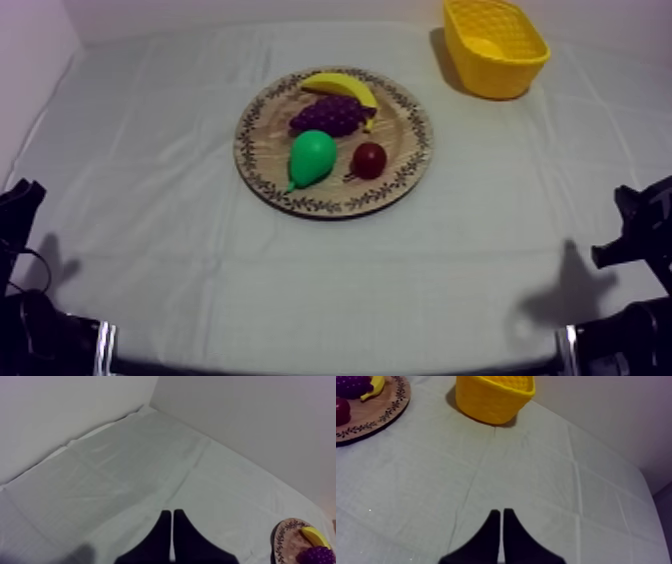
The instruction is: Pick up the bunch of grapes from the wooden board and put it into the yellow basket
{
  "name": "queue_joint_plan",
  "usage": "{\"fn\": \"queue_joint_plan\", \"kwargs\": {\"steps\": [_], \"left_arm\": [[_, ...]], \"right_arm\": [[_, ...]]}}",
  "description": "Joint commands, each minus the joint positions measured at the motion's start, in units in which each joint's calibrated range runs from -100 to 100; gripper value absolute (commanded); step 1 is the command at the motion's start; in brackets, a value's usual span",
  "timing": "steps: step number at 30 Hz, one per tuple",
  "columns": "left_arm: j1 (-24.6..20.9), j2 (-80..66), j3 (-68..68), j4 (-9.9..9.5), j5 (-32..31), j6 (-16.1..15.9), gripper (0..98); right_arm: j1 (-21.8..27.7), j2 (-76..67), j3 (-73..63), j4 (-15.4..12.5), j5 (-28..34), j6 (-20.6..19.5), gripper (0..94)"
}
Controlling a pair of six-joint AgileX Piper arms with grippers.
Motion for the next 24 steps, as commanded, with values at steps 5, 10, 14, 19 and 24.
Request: {"fn": "queue_joint_plan", "kwargs": {"steps": [5, 10, 14, 19, 24], "left_arm": [[-0.01, -0.03, 0.01, 0.00, 0.00, 0.00, 0.1], [-0.01, -0.03, 0.01, 0.00, 0.00, 0.00, 0.1], [-0.01, -0.03, 0.01, 0.00, 0.00, 0.00, 0.1], [-0.01, -0.03, 0.01, 0.00, 0.00, 0.01, 0.1], [-0.01, -0.03, 0.01, 0.00, 0.00, 0.03, 0.1]], "right_arm": [[0.01, 0.01, 0.03, -0.02, 0.01, 0.04, 0.4], [-0.27, 0.01, 0.03, -0.02, 0.01, 0.05, 0.4], [-1.88, 0.01, -0.02, -0.18, 0.34, 0.06, 0.6], [-3.97, 0.30, -0.23, -0.19, 0.91, 0.18, 0.6], [-4.44, 2.64, -0.69, 0.33, -1.20, -0.65, 0.7]]}}
